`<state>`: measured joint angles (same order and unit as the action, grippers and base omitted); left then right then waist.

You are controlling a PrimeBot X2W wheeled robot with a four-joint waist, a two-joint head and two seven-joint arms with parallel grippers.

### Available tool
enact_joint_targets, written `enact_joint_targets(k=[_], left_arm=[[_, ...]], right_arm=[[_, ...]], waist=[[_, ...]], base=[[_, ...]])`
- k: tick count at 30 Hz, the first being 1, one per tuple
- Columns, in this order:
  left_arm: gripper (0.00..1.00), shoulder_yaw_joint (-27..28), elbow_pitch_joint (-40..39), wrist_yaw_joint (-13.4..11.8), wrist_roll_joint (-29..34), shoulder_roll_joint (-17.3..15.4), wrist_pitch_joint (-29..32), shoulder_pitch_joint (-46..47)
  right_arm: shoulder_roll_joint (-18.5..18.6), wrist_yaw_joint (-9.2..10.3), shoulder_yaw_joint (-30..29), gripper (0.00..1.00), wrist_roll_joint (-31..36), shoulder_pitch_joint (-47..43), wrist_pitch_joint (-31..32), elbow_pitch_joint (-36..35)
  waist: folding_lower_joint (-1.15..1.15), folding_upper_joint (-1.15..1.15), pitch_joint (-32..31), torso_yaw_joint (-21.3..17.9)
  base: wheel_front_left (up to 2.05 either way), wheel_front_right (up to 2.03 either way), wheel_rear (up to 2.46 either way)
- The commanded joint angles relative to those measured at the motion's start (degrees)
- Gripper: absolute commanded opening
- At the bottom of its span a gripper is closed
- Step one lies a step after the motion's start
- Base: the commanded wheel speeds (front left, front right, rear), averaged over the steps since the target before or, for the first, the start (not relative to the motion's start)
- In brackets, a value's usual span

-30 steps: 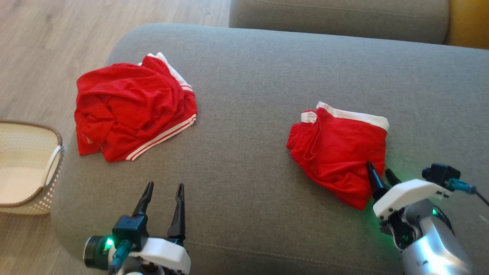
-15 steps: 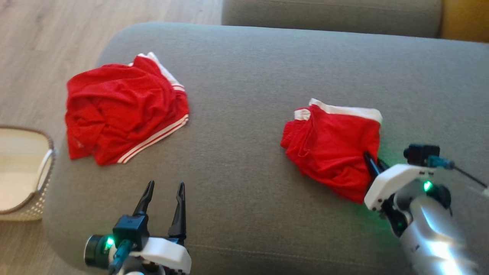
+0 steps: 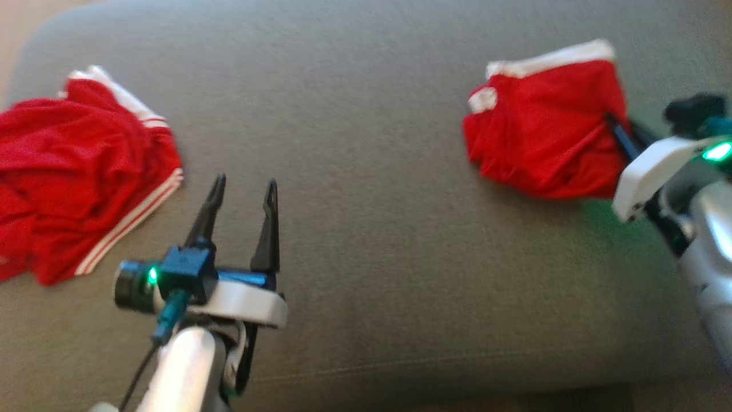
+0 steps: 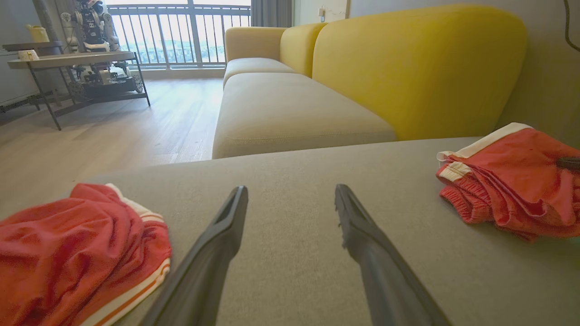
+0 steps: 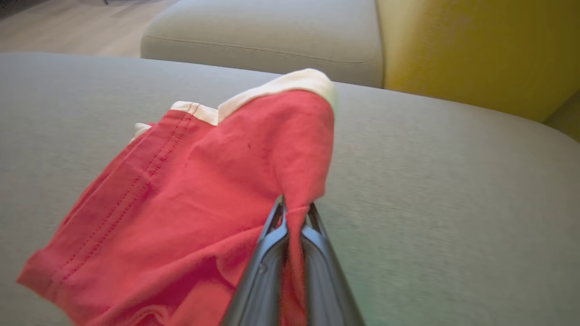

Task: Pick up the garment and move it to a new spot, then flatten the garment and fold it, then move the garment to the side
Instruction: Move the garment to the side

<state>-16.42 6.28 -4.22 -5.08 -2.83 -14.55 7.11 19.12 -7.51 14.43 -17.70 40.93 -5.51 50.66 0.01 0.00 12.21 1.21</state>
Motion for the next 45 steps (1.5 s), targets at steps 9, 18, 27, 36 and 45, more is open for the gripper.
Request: enact_joint_targets(k=[9,18,27,36,45], left_arm=[[1.00,4.6,-4.4,1.0,1.5,-1.5,-0.4,7.7],[1.00,4.6,-5.3,1.6,2.4,-2.3,-0.4,8.5],[1.00,4.4,-4.6,1.8,1.8,-2.0,-0.4,8.1],[1.00,4.1,-3.1,1.4,-0.2,-0.8,-0.4,5.3],[1.00,5.5,-2.2,0.7,-1.6,-0.4,-0.4,0.0]], right_arm=[[7.4,0.02,-0.5,0.00,-3.8,8.1,-1.7,-1.6],[9.3,0.02,-1.6,0.00,-2.9,12.0,-5.1,0.6],[8.6,0.02,-2.0,1.00,-3.6,11.6,-7.5,0.5],[5.7,0.02,-0.4,1.00,-3.6,9.1,-8.5,-3.3],[0.3,0.02,0.7,1.00,-3.2,2.2,-9.1,-9.2]], waist=[[-0.01,0.00,9.9,-10.0],[-0.01,0.00,13.2,-11.0],[-0.01,0.00,12.5,-9.9],[-0.01,0.00,3.5,-5.5],[-0.01,0.00,-5.1,-0.5]], base=[[0.00,0.00,0.00],[0.00,0.00,0.00],[0.00,0.00,0.00],[0.00,0.00,0.00],[0.00,0.00,0.00]])
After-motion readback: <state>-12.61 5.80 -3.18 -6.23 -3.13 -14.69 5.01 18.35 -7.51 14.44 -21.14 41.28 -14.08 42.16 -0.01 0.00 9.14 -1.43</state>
